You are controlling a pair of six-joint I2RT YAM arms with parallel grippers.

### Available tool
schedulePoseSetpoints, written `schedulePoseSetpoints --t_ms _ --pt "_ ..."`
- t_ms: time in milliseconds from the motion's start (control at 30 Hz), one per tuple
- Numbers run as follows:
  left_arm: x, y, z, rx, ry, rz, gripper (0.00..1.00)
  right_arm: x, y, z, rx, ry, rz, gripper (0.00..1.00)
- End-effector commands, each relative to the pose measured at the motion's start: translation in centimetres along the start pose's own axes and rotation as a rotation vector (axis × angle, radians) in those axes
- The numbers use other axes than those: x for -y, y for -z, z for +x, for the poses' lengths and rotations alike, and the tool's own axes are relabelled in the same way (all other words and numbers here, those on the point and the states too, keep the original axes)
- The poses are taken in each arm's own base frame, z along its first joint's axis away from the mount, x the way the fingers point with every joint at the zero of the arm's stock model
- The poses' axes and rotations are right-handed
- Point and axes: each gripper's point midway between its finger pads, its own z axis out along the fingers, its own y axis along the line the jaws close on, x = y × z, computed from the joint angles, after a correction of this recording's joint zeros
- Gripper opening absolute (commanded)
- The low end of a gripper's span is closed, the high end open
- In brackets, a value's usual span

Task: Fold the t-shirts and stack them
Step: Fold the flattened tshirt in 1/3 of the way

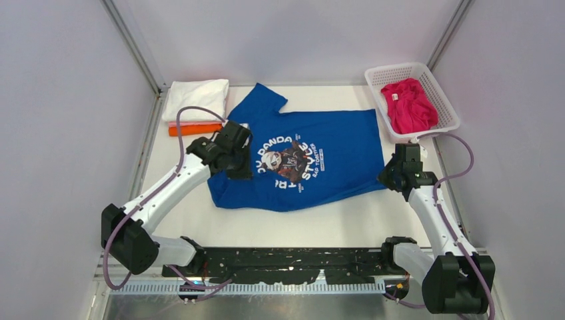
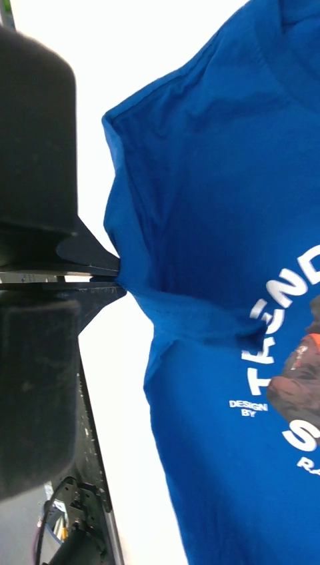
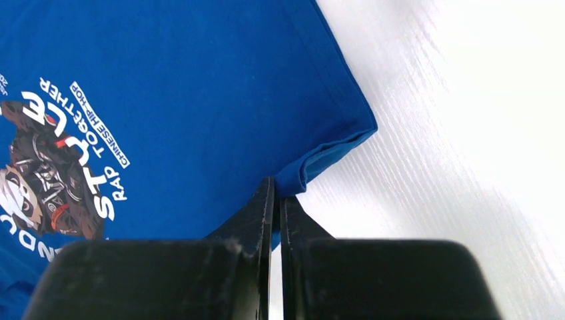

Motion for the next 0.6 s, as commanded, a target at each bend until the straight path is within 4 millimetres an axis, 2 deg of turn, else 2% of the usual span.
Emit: schedulePoseSetpoints --t_ms 0,167,333,467,567 --pt "0.1 1.4 -4.1 0.110 -0.021 0.020 0.00 -1.3 0.6 -3.5 0.093 0.017 -0.011 0.05" --pt "-0.1 2.0 -6.4 0.179 -0.081 0.033 0.00 -1.4 0.4 -4.4 0.108 0.025 0.006 0.05" --pt "-0.1 2.4 -9.2 0.271 -0.138 0.019 0.00 -1.7 -0.3 -4.5 0.091 0.027 0.008 0.05" --pt "0.3 1.8 -11.4 0.308 -0.177 0.026 0.00 -2.0 -0.5 -4.9 0.090 0.028 0.011 0.05" --pt "-0.2 1.1 -12.6 0.312 -0.190 -0.007 0.00 -1.8 -0.6 -5.4 0.105 0.023 0.027 0.05"
